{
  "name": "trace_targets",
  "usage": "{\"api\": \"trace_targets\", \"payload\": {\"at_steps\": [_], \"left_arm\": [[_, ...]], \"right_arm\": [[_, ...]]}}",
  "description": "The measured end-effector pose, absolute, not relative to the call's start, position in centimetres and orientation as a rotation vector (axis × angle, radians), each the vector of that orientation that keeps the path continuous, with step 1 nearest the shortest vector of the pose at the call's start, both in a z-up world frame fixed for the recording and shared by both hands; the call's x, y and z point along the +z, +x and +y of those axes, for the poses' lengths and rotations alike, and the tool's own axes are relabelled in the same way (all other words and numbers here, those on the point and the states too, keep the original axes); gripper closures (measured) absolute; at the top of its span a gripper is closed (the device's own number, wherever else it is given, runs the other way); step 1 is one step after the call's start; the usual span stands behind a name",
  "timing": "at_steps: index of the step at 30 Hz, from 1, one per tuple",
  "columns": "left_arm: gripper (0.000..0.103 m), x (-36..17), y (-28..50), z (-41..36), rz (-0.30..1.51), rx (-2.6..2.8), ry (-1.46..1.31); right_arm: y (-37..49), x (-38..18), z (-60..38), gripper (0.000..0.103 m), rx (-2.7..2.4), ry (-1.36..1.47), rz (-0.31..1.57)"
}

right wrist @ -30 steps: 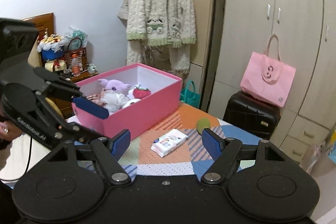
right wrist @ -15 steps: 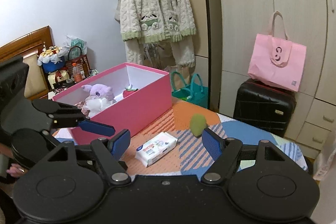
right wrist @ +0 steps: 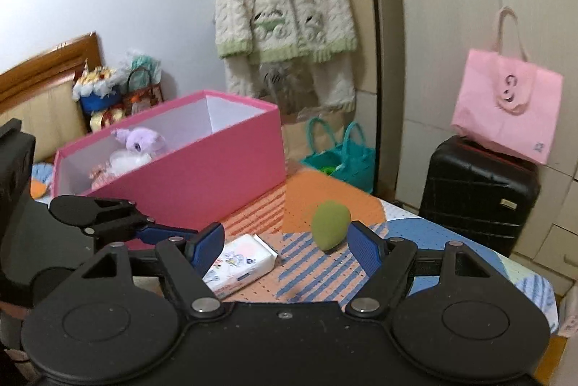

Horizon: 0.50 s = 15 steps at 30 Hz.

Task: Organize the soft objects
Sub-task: 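Move the left tool to the tissue pack while the right tool approaches the green sponge, then close the left tool on the white tissue pack while the right tool grasps the green sponge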

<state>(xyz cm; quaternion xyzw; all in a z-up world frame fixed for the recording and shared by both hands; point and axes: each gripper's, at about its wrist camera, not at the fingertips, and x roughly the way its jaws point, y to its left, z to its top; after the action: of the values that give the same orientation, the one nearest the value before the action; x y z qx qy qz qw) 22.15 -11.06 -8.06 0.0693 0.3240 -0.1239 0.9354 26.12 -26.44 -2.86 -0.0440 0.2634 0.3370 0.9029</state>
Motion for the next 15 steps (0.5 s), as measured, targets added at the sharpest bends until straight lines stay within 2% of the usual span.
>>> {"api": "trace_targets", "payload": {"at_steps": [10,15], "left_arm": [[0.025,-9.7,23.7,-11.0,0.664,-0.198,0.170],[0.028,-10.3,24.5,-10.4,0.698,-0.205,0.089]], "right_arm": [[31.2,-5.9,-25.0,0.024,0.721,-0.081,0.623],[33.0,-7.0,-24.7,0.024,0.728,-0.084,0.635]]}}
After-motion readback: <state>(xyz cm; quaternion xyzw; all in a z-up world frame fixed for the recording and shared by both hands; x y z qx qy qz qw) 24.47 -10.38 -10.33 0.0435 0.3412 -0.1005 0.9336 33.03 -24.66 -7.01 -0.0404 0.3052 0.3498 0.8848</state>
